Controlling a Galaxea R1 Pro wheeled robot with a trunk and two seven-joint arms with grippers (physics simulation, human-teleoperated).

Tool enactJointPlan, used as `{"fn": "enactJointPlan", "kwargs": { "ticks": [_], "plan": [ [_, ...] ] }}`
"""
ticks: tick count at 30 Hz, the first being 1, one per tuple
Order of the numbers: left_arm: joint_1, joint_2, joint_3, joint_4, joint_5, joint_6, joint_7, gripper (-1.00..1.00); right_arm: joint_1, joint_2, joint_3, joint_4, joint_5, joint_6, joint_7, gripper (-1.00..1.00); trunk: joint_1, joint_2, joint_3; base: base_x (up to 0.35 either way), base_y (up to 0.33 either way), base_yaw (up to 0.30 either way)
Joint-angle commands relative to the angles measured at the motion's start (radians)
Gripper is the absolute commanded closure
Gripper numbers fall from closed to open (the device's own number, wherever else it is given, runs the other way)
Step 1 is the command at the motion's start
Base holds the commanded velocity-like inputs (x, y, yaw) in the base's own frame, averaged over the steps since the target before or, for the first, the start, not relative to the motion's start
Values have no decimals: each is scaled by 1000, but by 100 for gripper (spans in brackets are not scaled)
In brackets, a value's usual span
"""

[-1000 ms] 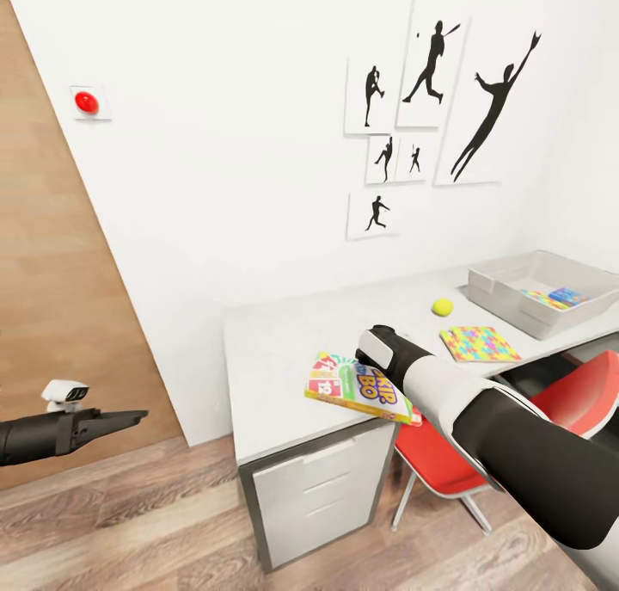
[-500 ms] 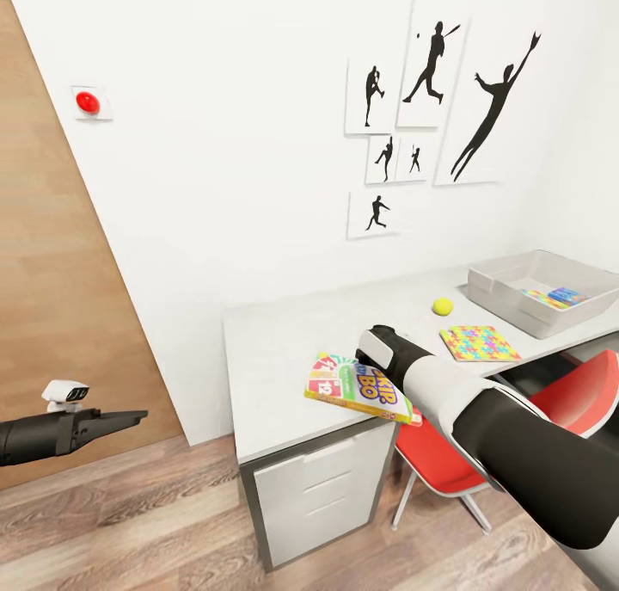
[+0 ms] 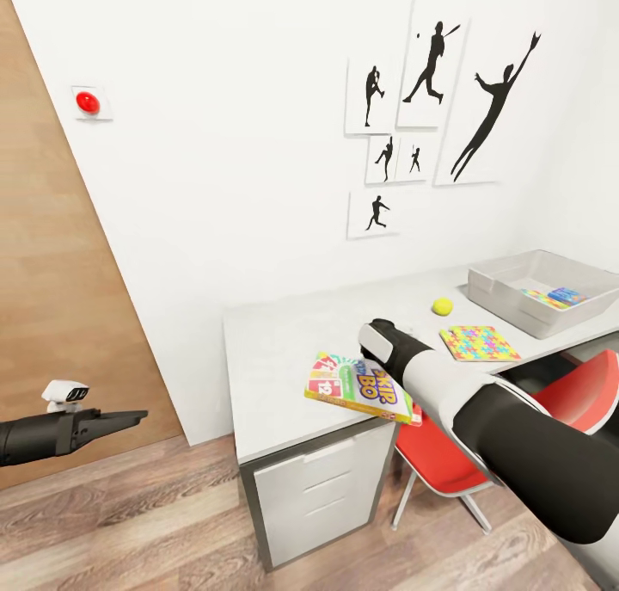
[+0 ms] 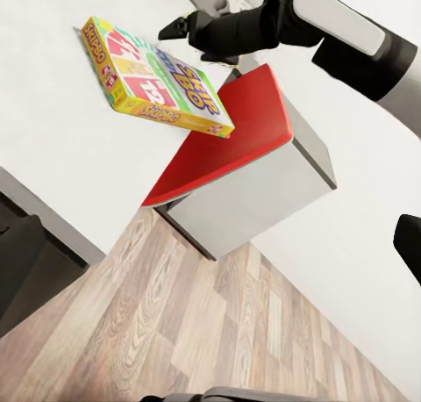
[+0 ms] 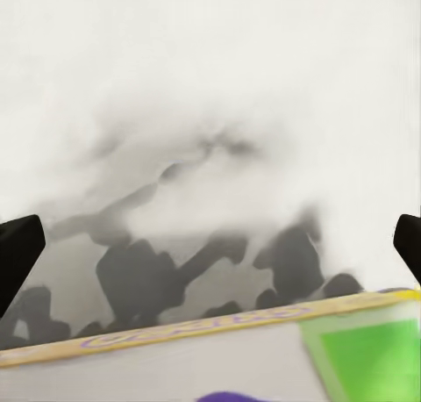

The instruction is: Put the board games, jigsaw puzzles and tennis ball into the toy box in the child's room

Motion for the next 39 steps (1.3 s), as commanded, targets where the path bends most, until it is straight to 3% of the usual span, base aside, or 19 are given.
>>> {"fn": "enactJointPlan", "kwargs": {
  "ticks": [1, 16, 18, 22, 26, 30, 35, 37, 39],
  "plan": [
    [0, 0, 0, 0, -1, 11, -4, -100, -3, 0, 7, -1, -4, 9, -7, -100, 0, -1, -1, 0, 0, 0],
    [0, 0, 0, 0, -1, 11, -4, -100, -85, 0, 5, -4, -8, 21, -32, -100, 0, -1, -1, 0, 0, 0],
    [0, 0, 0, 0, -1, 11, -4, -100, -97, 0, 5, -4, -9, 39, -33, -100, 0, -1, -1, 0, 0, 0],
    [0, 0, 0, 0, -1, 11, -4, -100, -134, 0, -5, -5, -18, 150, -32, -100, 0, -1, -1, 0, 0, 0],
    [0, 0, 0, 0, -1, 11, -4, -100, -165, -2, -59, -55, -56, 265, -33, -100, 0, -1, -1, 0, 0, 0],
    [0, 0, 0, 0, -1, 11, -4, -100, -173, -3, -107, -132, -71, 322, -38, -100, 0, -1, -1, 0, 0, 0],
    [0, 0, 0, 0, -1, 11, -4, -100, -173, -3, -175, -256, -81, 371, -110, -100, 0, -1, -1, 0, 0, 0],
    [0, 0, 0, 0, -1, 11, -4, -100, -173, -3, -194, -274, -83, 376, -140, -100, 0, -1, -1, 0, 0, 0],
    [0, 0, 0, 0, -1, 11, -4, -100, -171, -3, -237, -293, -85, 383, -183, -100, 0, -1, -1, 0, 13, 0]
  ]
}}
